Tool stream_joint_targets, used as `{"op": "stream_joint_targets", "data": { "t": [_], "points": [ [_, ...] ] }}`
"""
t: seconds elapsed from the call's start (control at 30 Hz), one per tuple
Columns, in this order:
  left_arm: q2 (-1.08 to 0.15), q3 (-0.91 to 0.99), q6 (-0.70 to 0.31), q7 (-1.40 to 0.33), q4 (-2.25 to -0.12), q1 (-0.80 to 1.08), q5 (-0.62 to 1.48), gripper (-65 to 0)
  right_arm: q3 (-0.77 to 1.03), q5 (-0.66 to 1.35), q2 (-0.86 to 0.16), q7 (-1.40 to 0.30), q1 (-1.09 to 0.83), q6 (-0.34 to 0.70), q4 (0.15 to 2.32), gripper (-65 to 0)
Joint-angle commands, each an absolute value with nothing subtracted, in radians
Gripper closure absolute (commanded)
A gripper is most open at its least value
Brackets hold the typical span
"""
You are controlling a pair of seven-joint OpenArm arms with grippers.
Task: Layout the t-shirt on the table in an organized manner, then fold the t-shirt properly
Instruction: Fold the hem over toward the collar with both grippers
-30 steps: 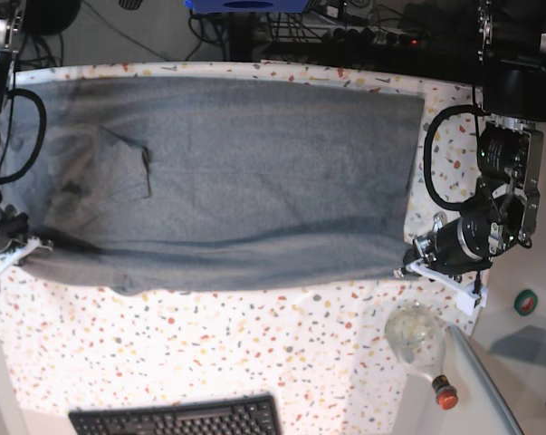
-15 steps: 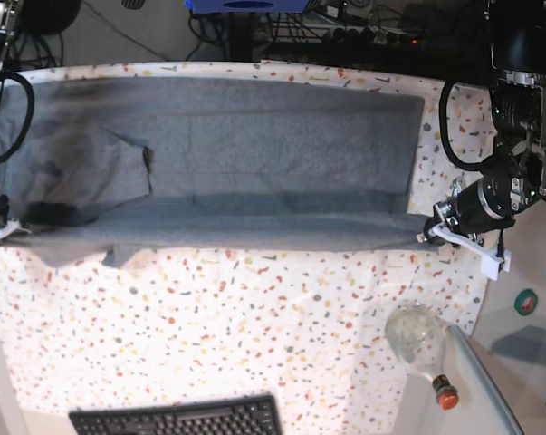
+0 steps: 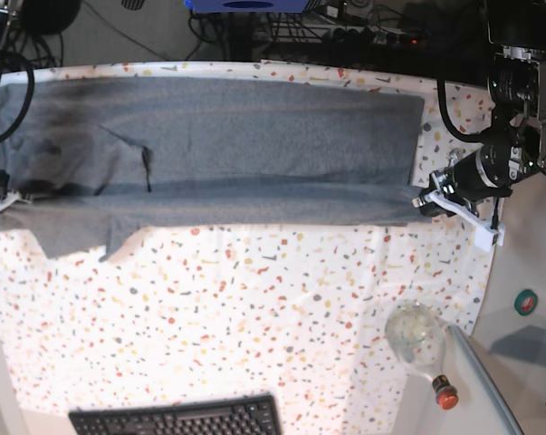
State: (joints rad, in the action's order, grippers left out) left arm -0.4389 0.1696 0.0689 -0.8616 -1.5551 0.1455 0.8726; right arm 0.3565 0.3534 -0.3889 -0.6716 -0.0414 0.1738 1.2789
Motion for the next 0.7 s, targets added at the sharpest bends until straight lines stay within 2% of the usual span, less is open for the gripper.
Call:
{"op": "stream_joint_targets", "data": {
  "t": [0.0, 0.33, 0.67],
  "points": [
    [-0.458, 0.185, 0.062, -0.845, -1.573, 0.142, 0.877, 0.0, 0.367, 0.349, -0.412, -0.657, -0.038, 0.171, 1.305, 0.0],
    [-0.46, 0.183, 0.061, -0.845, -1.573, 0.186, 0.875, 0.0, 0.367, 0.349, -0.357, -0.725, -0.105, 0.171, 1.402, 0.0],
    [-0.463, 0.185, 0.061, -0.845, -1.593, 0.185, 0.874, 0.0, 0.414, 0.346, -0.363, -0.745, -0.12, 0.171, 1.4, 0.0]
  ]
}}
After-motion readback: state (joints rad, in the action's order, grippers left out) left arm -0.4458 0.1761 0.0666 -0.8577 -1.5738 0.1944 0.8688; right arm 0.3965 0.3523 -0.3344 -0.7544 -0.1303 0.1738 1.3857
